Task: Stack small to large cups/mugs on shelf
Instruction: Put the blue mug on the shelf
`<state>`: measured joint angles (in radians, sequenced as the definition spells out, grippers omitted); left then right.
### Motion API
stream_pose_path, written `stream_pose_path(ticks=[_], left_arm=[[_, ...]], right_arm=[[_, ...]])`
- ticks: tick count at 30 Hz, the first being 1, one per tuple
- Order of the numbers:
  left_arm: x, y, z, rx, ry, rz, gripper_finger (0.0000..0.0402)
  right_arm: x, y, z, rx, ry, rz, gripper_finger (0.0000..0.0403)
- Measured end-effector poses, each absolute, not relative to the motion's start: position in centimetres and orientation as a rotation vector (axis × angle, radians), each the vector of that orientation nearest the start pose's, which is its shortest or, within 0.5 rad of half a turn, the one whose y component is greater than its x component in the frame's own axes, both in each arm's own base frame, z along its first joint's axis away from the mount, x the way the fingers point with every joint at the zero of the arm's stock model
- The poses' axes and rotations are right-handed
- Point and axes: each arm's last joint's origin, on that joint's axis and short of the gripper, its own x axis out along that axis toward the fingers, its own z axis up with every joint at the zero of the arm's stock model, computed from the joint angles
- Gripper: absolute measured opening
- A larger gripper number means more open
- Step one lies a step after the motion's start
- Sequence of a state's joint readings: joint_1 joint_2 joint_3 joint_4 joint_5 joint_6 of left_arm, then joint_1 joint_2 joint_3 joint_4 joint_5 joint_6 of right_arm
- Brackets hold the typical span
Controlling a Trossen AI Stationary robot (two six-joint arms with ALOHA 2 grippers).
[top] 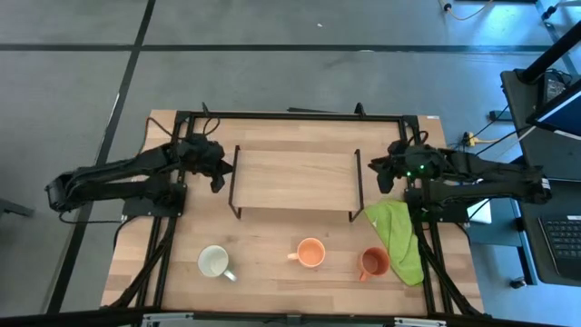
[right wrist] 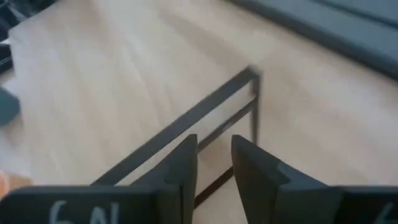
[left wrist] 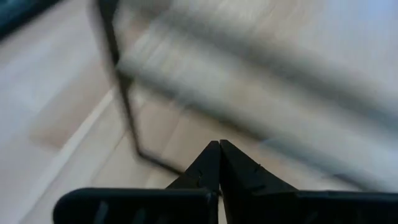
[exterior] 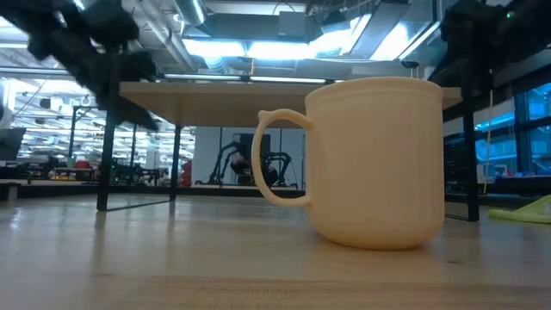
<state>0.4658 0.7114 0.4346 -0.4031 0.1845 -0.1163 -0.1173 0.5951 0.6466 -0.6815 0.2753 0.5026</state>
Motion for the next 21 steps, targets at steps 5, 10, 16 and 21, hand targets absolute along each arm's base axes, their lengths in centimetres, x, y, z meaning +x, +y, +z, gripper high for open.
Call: stream_pose_path(ticks=[5, 10, 16, 21], left_arm=[[12.8, 4.5, 23.3, -0.413, 0.663, 0.372, 0.0013], [11.7, 2.8, 24.9, -0.48, 0.841, 0.481, 0.0024], [11.4, 1.0, 27.6, -0.608, 0.949, 0.485, 0.0026], [12.7, -1.2, 27.5, -0.709, 1.105, 0.409, 0.0026]], right_arm=[[11.5, -2.2, 28.1, 0.392, 0.506, -0.548, 0.01], [11.5, -2.3, 28.1, 0.374, 0.508, -0.557, 0.01], [11.7, -2.3, 28.1, 0.355, 0.51, -0.552, 0.01], [11.7, -2.3, 28.1, 0.35, 0.512, -0.549, 0.01]])
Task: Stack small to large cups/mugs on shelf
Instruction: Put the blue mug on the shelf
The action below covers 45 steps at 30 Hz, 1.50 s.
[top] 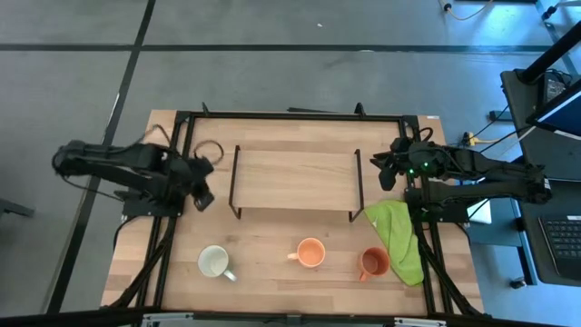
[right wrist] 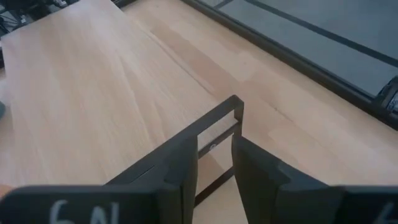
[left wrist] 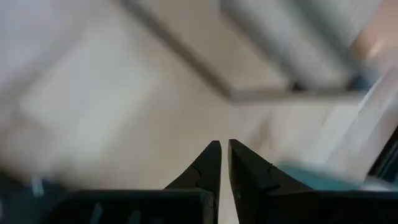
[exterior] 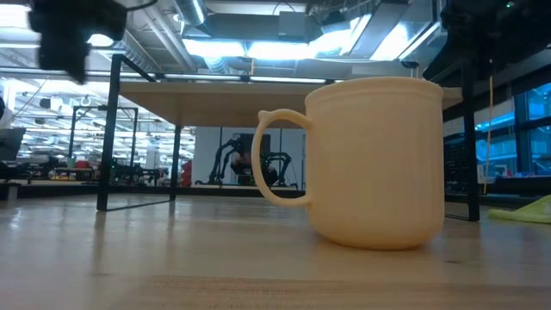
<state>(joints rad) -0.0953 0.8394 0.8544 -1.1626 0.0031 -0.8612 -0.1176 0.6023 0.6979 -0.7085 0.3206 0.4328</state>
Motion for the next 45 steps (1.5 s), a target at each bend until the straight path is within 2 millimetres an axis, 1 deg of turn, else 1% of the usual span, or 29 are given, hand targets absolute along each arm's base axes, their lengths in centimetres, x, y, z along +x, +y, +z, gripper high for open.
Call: stream_pose_path(ticks=[2, 4, 6, 8, 11, 14, 17, 19, 22, 27, 31, 36, 41, 45], left_arm=[[13.0, -2.3, 26.7, -0.731, 1.241, 0.417, 0.0026], [13.3, -3.6, 26.0, -0.701, 1.36, 0.406, 0.0026], [13.9, -5.0, 25.5, -0.663, 1.412, 0.366, 0.0026], [14.2, -6.1, 25.5, -0.633, 1.438, 0.343, 0.0026], [14.6, -7.5, 26.7, -0.587, 1.408, 0.309, 0.0026], [14.8, -8.8, 28.7, -0.552, 1.324, 0.276, 0.0025], [14.6, -10.0, 30.8, -0.544, 1.263, 0.284, 0.0025], [14.3, -10.8, 31.7, -0.533, 1.262, 0.292, 0.0025], [14.0, -12.4, 32.0, -0.507, 1.282, 0.275, 0.0025], [13.9, -14.6, 31.7, -0.442, 1.299, 0.217, 0.0025], [14.1, -15.8, 31.3, -0.449, 1.29, 0.202, 0.0025], [14.5, -16.8, 30.4, -0.409, 1.287, 0.25, 0.0025], [14.9, -17.3, 29.6, -0.398, 1.3, 0.284, 0.0025], [14.9, -17.3, 29.6, -0.409, 1.3, 0.296, 0.0025]], right_arm=[[11.8, -2.3, 28.1, 0.354, 0.519, -0.537, 0.01], [11.9, -2.2, 28.0, 0.36, 0.528, -0.525, 0.01], [12.1, -2.3, 27.9, 0.36, 0.537, -0.523, 0.01], [12.3, -2.3, 27.8, 0.359, 0.544, -0.524, 0.01], [12.7, -2.3, 27.8, 0.359, 0.545, -0.518, 0.01], [13.1, -2.3, 27.7, 0.364, 0.551, -0.503, 0.01], [13.4, -2.3, 27.5, 0.372, 0.567, -0.5, 0.01], [13.6, -2.3, 27.4, 0.371, 0.579, -0.5, 0.01], [14.1, -2.2, 27.2, 0.377, 0.597, -0.47, 0.01], [15.5, -2.0, 27.3, 0.394, 0.575, -0.369, 0.01], [16.4, -1.9, 27.2, 0.45, 0.561, -0.301, 0.01], [17.0, -1.9, 27.1, 0.462, 0.562, -0.285, 0.01], [17.3, -1.9, 26.9, 0.438, 0.576, -0.278, 0.01], [17.4, -1.9, 27.0, 0.418, 0.563, -0.268, 0.01]])
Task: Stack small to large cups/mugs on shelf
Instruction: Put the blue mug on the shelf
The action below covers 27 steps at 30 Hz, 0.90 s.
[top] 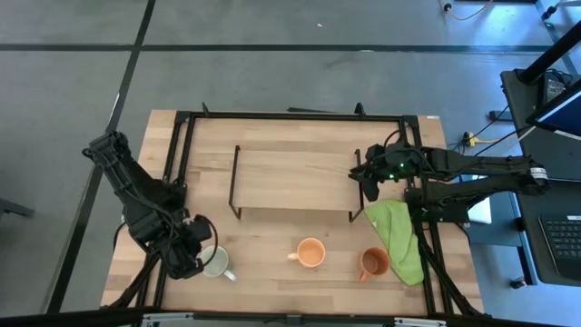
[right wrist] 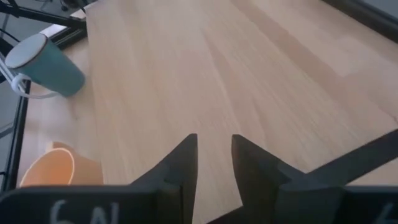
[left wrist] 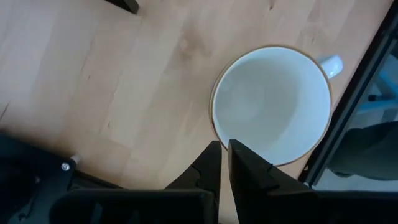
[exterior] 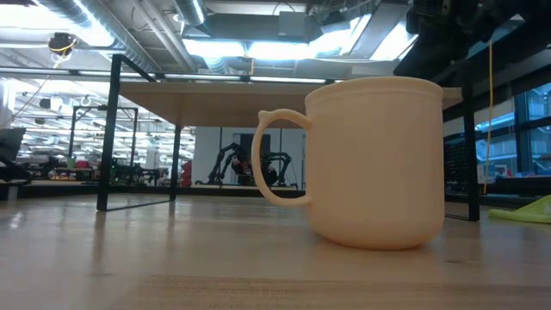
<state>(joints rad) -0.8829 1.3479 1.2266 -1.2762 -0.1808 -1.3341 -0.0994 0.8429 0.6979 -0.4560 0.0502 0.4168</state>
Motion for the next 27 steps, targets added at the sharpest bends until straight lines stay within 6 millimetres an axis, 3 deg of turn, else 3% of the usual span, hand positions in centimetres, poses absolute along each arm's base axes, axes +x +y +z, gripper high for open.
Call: stream_pose_path(ticks=[10, 13, 17, 23, 27], left_arm=[[15.0, -17.3, 29.8, -0.388, 1.256, 0.279, 0.0025], [15.1, -16.8, 30.6, -0.312, 1.072, 0.273, 0.0025], [14.0, -15.4, 33.2, -0.176, 0.734, 0.259, 0.0025], [10.1, -13.7, 36.7, 0.023, 0.295, 0.269, 0.0025], [7.9, -12.4, 36.1, 0.061, 0.168, 0.255, 0.0025]], right_arm=[[17.6, -1.9, 27.3, 0.414, 0.527, -0.239, 0.01], [17.9, -1.7, 28.4, 0.363, 0.429, -0.14, 0.01], [17.1, -1.4, 31.5, 0.236, 0.302, -0.025, 0.01], [13.9, -1.1, 34.6, 0.087, 0.162, 0.002, 0.01], [11.3, -0.9, 34.9, 0.058, 0.143, -0.01, 0.01]])
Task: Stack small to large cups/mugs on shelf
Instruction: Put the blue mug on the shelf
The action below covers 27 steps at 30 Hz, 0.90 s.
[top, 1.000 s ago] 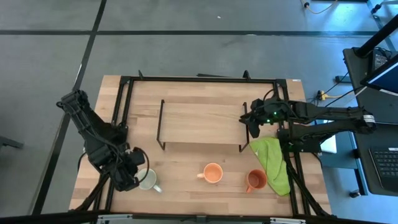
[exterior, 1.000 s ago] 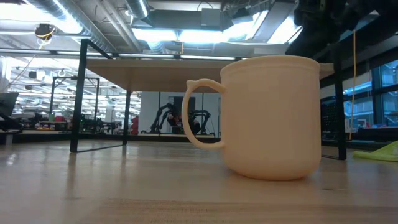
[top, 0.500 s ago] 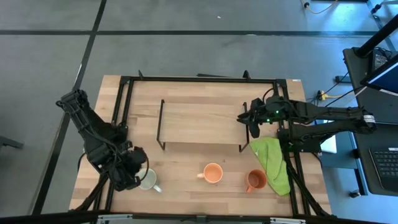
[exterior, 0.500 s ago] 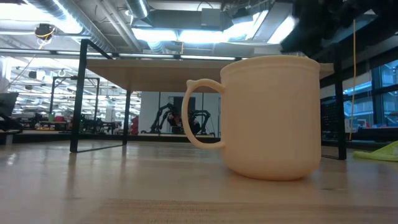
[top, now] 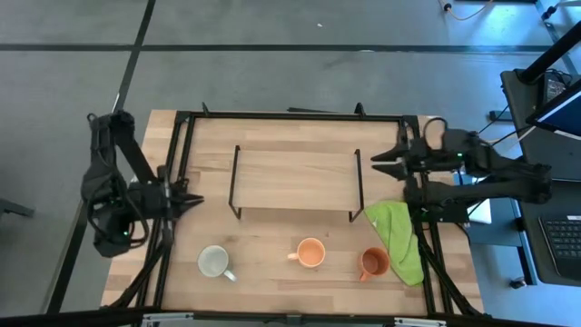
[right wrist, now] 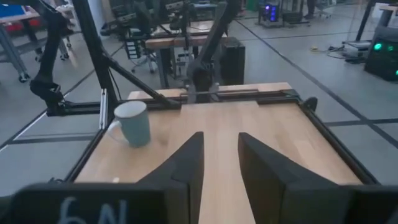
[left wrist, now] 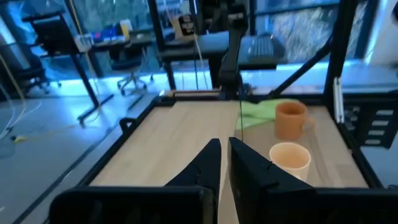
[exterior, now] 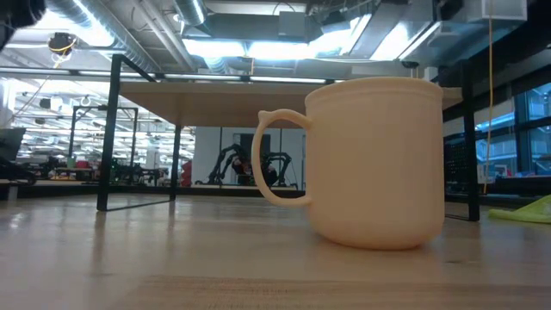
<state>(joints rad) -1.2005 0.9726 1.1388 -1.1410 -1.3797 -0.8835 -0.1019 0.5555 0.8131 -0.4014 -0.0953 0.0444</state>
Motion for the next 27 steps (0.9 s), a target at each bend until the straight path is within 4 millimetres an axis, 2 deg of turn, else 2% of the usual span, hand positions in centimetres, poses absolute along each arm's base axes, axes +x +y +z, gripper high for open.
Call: stream_pose_path(ticks=[9, 14, 17, 19, 22, 24, 27], left_arm=[[5.2, -9.4, 30.4, -0.037, 0.036, 0.21, 0.0025], [4.6, -8.0, 28.3, -0.157, 0.064, 0.168, 0.0025], [4.7, -8.2, 28.7, -0.287, 0.182, 0.112, 0.0022], [5.0, -8.8, 30.4, -0.33, 0.237, 0.064, 0.0016], [6.0, -9.7, 33.5, -0.322, 0.287, 0.009, 0.0006], [7.0, -10.0, 34.8, -0.3, 0.336, 0.02, 0.0002], [8.6, -10.1, 34.6, -0.272, 0.557, 0.096, 0.0001]], right_arm=[[5.5, -0.4, 35.7, 0.123, -0.01, -0.056, 0.01], [3.9, -0.6, 33.3, 0.228, 0.179, -0.192, 0.01], [3.7, -0.7, 32.5, 0.284, 0.252, -0.236, 0.01], [3.7, -0.7, 32.6, 0.292, 0.237, -0.24, 0.01], [3.8, -0.8, 33.0, 0.275, 0.198, -0.257, 0.01], [3.8, -0.8, 32.9, 0.264, 0.202, -0.278, 0.01], [3.6, -0.9, 32.5, 0.267, 0.24, -0.303, 0.01]])
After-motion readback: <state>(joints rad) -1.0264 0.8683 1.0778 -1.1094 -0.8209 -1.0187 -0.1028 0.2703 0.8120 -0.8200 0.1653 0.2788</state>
